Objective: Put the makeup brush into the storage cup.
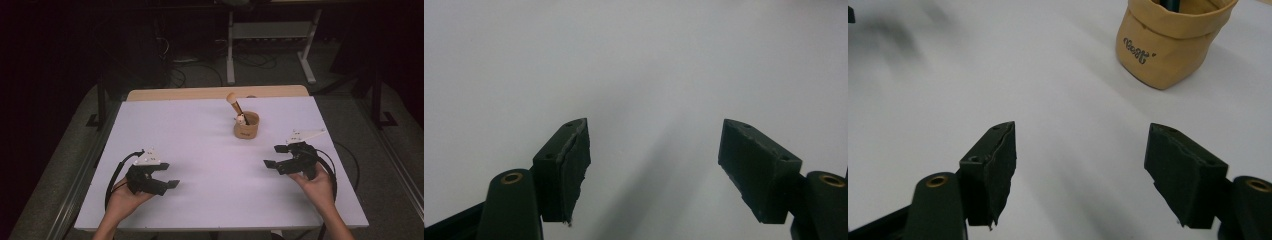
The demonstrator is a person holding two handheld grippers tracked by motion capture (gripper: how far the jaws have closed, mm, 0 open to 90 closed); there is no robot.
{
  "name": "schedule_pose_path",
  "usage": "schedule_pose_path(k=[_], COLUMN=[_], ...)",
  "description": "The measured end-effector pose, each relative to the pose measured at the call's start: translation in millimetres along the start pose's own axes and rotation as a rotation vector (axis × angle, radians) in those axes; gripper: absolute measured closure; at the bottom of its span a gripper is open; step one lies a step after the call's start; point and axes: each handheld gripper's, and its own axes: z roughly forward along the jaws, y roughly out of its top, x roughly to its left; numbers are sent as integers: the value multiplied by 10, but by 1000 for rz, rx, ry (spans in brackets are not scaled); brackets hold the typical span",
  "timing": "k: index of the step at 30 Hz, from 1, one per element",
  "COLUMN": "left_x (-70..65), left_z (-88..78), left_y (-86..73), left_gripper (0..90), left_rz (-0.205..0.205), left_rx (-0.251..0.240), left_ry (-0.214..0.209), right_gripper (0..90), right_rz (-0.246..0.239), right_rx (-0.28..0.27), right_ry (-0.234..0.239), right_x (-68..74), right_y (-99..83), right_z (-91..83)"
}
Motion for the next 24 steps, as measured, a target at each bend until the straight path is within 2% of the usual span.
schedule_pose_path(k=[17,24], left_x=[-7,-15], left_z=[21,25], left_y=[-50,-85], left_gripper=[279,279], left_rz=[-5,-9], left_rx=[-3,1], left_ry=[16,13], right_gripper=[267,258], right_rz=[21,30], right_rx=[13,1], right_ry=[-12,-8], right_x=[89,107], right_y=[-239,-346], right_z=[-115,-133])
